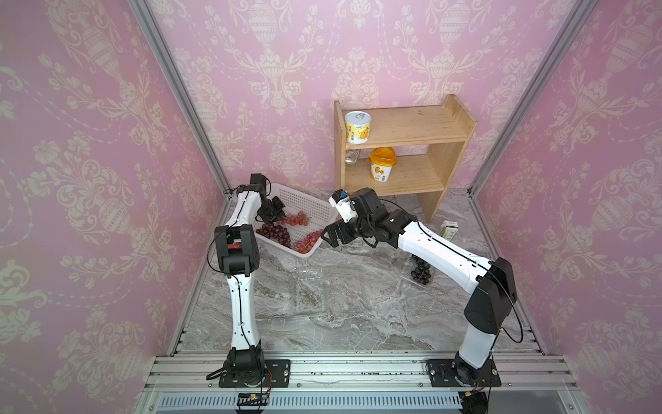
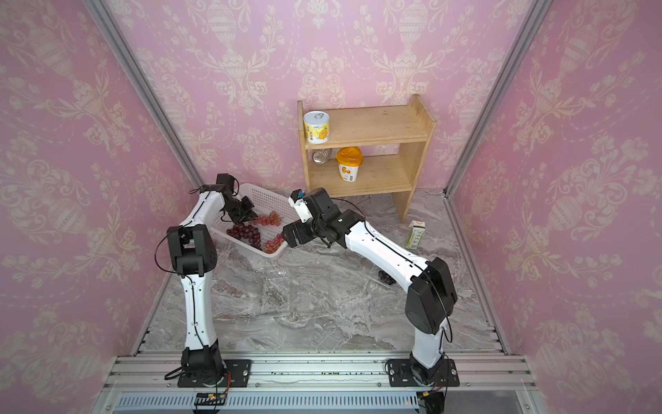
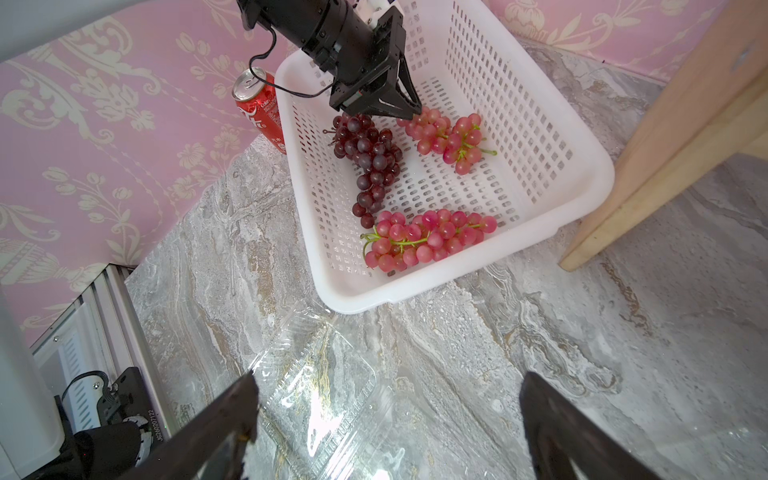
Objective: Pack grapes into containers
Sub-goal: Pick up the grape from the basket.
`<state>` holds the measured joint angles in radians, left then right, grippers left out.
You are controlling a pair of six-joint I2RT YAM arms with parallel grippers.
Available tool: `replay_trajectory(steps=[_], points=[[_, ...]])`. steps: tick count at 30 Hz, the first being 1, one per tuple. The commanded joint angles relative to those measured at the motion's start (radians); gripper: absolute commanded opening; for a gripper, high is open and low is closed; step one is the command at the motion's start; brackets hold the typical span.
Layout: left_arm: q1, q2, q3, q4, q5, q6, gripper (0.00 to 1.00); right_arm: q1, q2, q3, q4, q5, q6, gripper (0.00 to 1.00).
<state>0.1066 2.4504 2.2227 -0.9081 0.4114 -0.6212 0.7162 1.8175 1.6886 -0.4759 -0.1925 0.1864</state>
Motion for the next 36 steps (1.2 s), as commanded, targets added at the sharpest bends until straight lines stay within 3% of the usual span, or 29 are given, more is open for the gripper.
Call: replay_trajectory(steps=[1,17,23,26,36], points=[[-0.001,0.037,0.026,-0.036,-0.046,0.019,0.15,0.008,0.003,0.0,0.003,-0.015,0.006,0.99],[0.014,0.038,0.041,-0.073,-0.081,0.052,0.2,0.01,0.001,-0.012,0.025,-0.024,0.02,0.99],[0.015,0.048,0.067,-0.085,-0.102,0.057,0.18,0.012,0.002,-0.014,0.027,-0.024,0.021,0.99],[0.015,0.056,0.084,-0.099,-0.112,0.06,0.1,0.011,0.004,-0.013,0.028,-0.023,0.023,0.99],[0.015,0.063,0.088,-0.113,-0.113,0.069,0.13,0.014,-0.001,-0.02,0.033,-0.02,0.022,0.99]])
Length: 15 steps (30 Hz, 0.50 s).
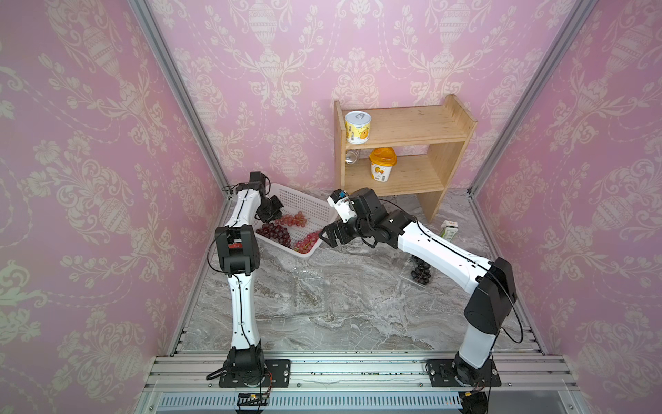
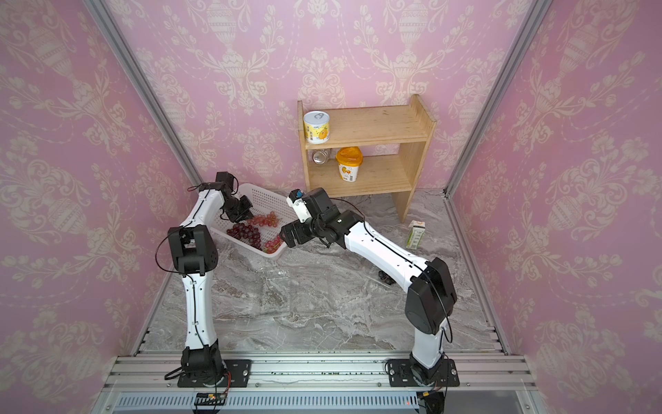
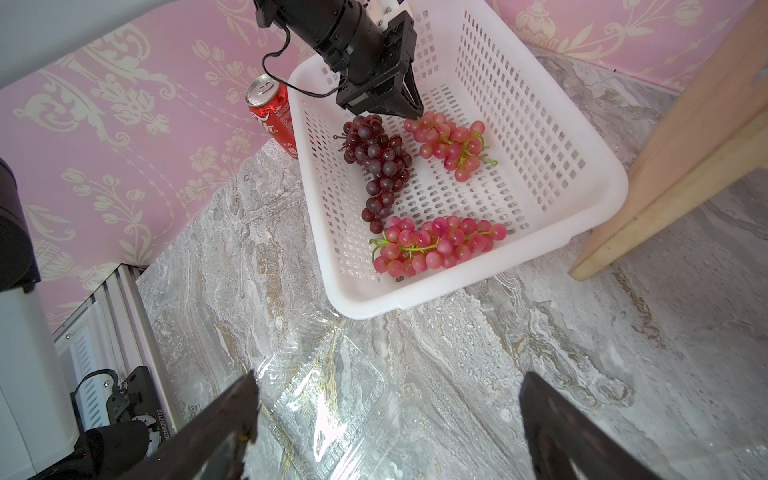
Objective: Pack grapes into containers
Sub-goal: Pick up the grape from the basket.
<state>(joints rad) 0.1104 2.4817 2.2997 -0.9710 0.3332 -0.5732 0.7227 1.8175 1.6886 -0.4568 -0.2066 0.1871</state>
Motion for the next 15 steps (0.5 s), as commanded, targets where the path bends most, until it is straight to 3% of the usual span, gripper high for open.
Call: replay_trajectory(steps=[1,15], points=[[0.011,0.028,0.006,-0.047,-0.032,0.02,0.13,0.007,-0.001,-0.021,0.014,-0.006,0.021,0.99],[0.003,0.034,0.007,-0.023,-0.013,0.004,0.1,0.006,-0.001,-0.025,0.015,-0.003,0.022,0.99]])
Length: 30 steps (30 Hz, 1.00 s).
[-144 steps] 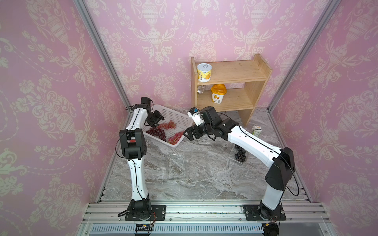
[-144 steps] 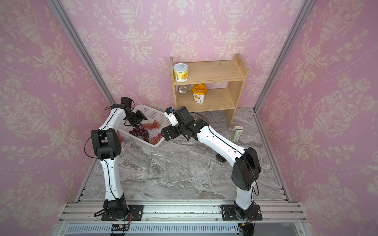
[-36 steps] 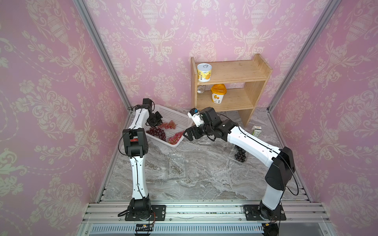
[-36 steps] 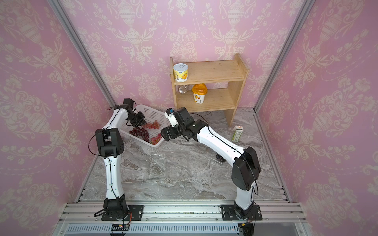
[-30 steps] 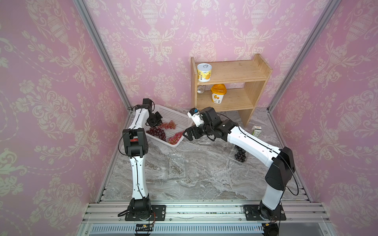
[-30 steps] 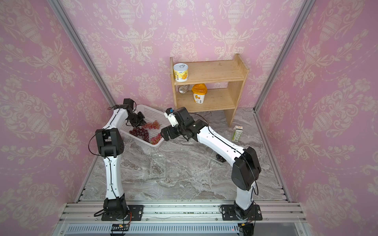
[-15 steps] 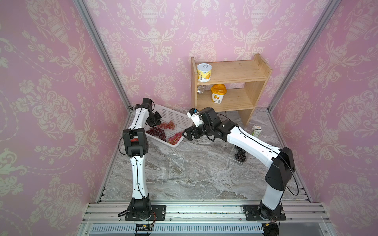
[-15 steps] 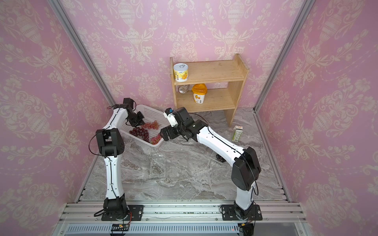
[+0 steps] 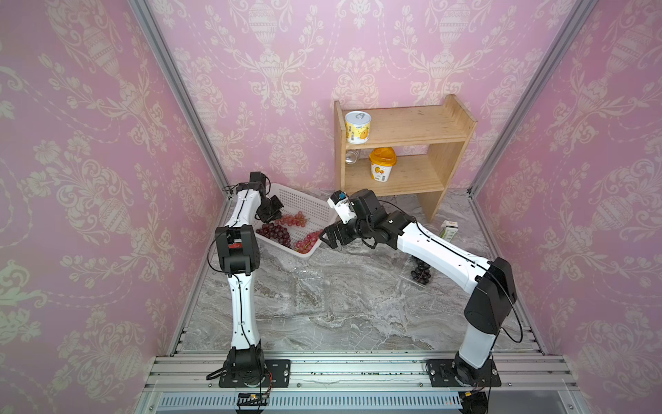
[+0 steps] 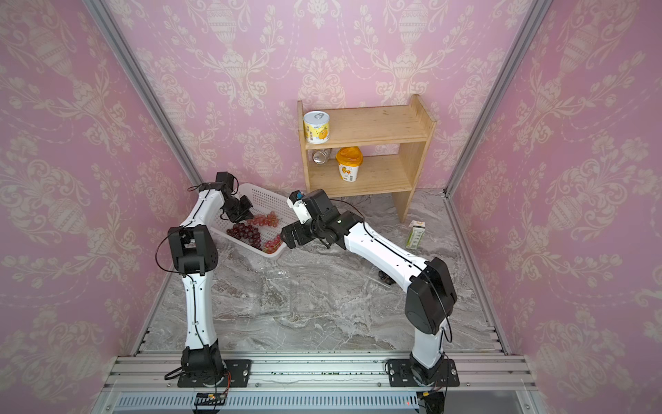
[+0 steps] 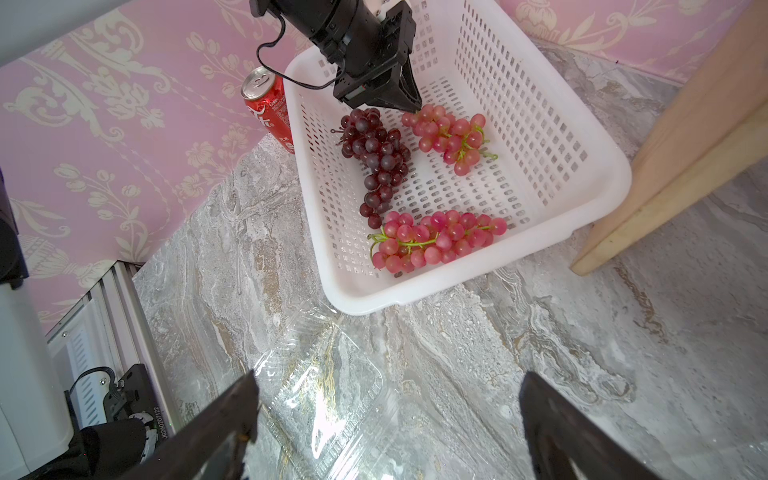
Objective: Pack grapes into containers
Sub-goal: Pick up the grape from the basket.
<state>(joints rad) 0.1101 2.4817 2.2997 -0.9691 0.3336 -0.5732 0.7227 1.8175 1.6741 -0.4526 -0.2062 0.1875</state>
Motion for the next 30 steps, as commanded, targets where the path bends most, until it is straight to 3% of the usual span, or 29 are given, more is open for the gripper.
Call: replay_trajectory(steps=[1,17,24,30], points=[[0.003,0.034,0.007,-0.025,-0.012,0.003,0.1,0.007,-0.001,-0.01,0.009,-0.003,0.022,0.98],[-0.002,0.033,0.038,-0.012,0.011,-0.011,0.0,0.008,-0.004,-0.008,0.0,-0.003,0.017,0.98],[-0.01,0.056,0.154,-0.081,0.028,0.024,0.0,0.009,-0.017,-0.01,-0.008,0.004,0.017,0.99],[-0.012,0.017,0.148,-0.074,0.028,0.024,0.0,0.012,-0.037,-0.018,-0.014,0.024,0.023,1.0]])
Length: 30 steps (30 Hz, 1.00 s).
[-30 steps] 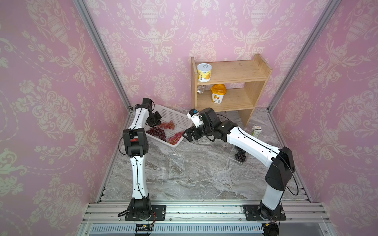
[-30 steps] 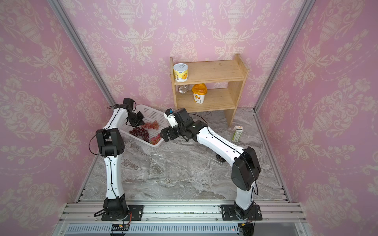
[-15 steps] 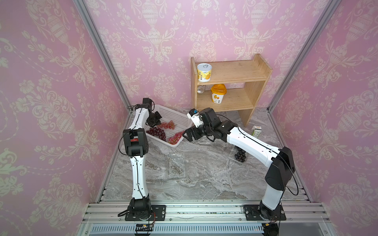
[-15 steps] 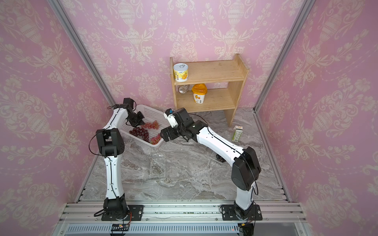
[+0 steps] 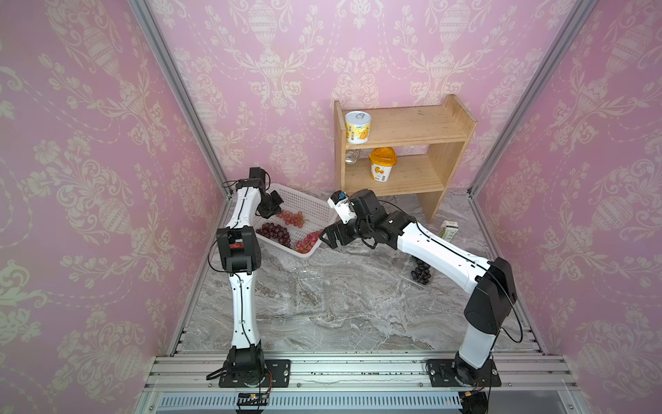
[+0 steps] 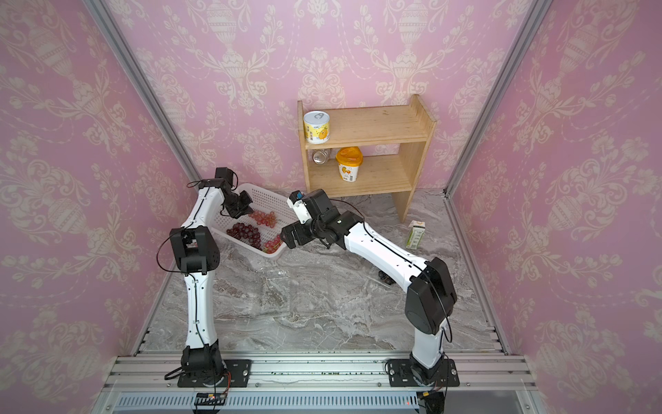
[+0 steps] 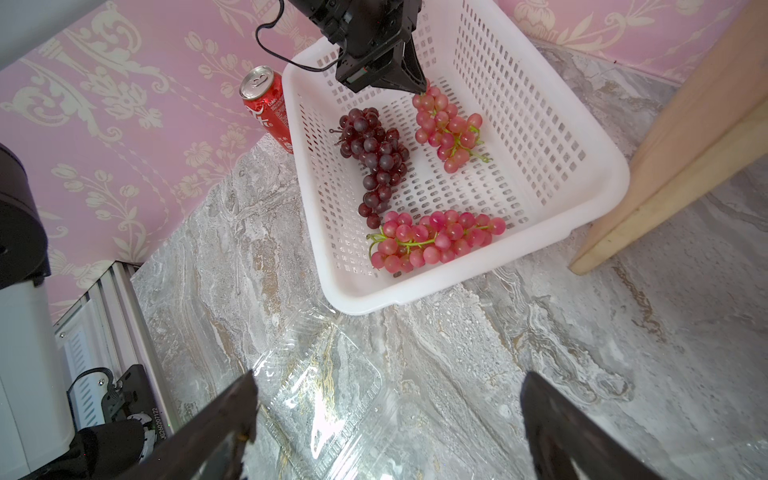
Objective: Pack grapes into containers
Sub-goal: Pick up the grape from the basket.
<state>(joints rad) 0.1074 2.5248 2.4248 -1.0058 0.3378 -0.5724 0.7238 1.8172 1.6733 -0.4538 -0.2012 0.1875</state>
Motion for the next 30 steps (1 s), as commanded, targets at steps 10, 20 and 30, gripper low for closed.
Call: replay_trajectory(steps=[10,20,30], points=[[-0.011,-0.16,0.002,-0.013,0.054,0.021,0.0,0.019,-0.101,-0.044,-0.026,0.067,0.032,1.0],[-0.023,-0.302,-0.045,0.006,0.081,0.003,0.0,0.021,-0.193,-0.078,-0.077,0.138,0.022,1.0],[-0.057,-0.481,-0.161,0.008,0.093,-0.007,0.0,0.009,-0.308,-0.124,-0.179,0.276,0.03,1.0]])
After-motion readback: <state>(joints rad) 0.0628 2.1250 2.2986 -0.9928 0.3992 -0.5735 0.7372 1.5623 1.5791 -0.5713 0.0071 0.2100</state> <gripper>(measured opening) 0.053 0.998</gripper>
